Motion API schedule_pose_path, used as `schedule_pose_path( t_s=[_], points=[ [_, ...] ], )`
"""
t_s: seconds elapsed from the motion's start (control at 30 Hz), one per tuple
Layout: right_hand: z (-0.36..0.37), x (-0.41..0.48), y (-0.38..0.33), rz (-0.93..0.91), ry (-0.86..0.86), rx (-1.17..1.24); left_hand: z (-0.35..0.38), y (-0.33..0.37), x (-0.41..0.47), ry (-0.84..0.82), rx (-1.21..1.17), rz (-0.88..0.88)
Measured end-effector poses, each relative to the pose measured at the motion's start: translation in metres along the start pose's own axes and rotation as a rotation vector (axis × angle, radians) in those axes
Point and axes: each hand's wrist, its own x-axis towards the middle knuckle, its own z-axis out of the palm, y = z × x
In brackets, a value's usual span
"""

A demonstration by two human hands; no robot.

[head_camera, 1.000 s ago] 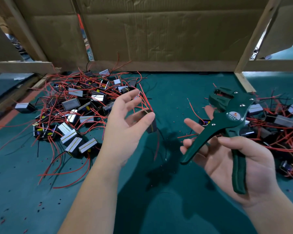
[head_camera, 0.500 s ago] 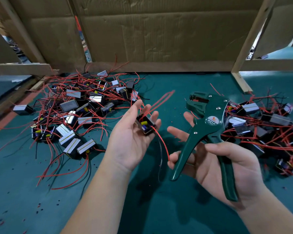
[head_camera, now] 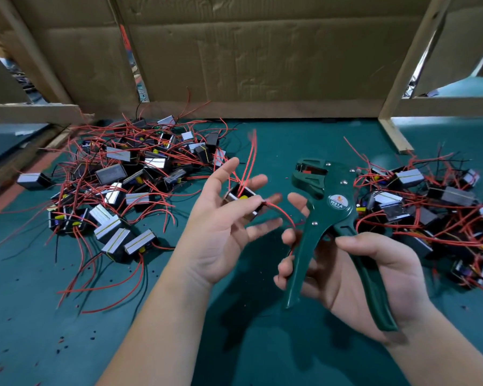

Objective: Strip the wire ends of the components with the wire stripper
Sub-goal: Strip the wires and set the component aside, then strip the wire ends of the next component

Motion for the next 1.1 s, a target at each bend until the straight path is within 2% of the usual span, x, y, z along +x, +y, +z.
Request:
schedule_pose_path(
  t_s=[0.1,0.2,0.27,0.33,0.43,0.73,0.93,1.1],
  points=[
    [-0.001,0.000,-0.003,-0.040,0.052,-0.056,-0.001,0.003,-0.002,0.031,0.218,-0.007],
    [-0.001,0.000,-0.006,-0.058,0.071,-0.131,-0.006,0.003,-0.002,0.026,0.605,0.026],
    [-0.002,-0.001,-0.008,-0.051,0.095,-0.178,-0.005,0.002,-0.004,-0.043,0.827,0.019],
    [-0.003,-0.001,-0.009,-0.033,0.125,-0.221,-0.005,-0.002,-0.005,-0.136,0.924,-0.034],
    [-0.002,-0.001,-0.010,0.004,0.124,-0.237,-0.007,-0.001,-0.004,-0.168,1.046,0.009],
    [-0.001,-0.006,-0.015,0.044,0.124,-0.145,-0.009,-0.001,-0.002,0.030,0.936,0.127],
    [0.000,-0.004,-0.013,0.000,0.168,-0.145,-0.004,-0.003,-0.001,0.176,0.774,0.171],
    [0.001,-0.006,-0.013,0.024,0.033,-0.166,0.004,-0.006,0.000,0.307,0.589,0.182]
  ],
)
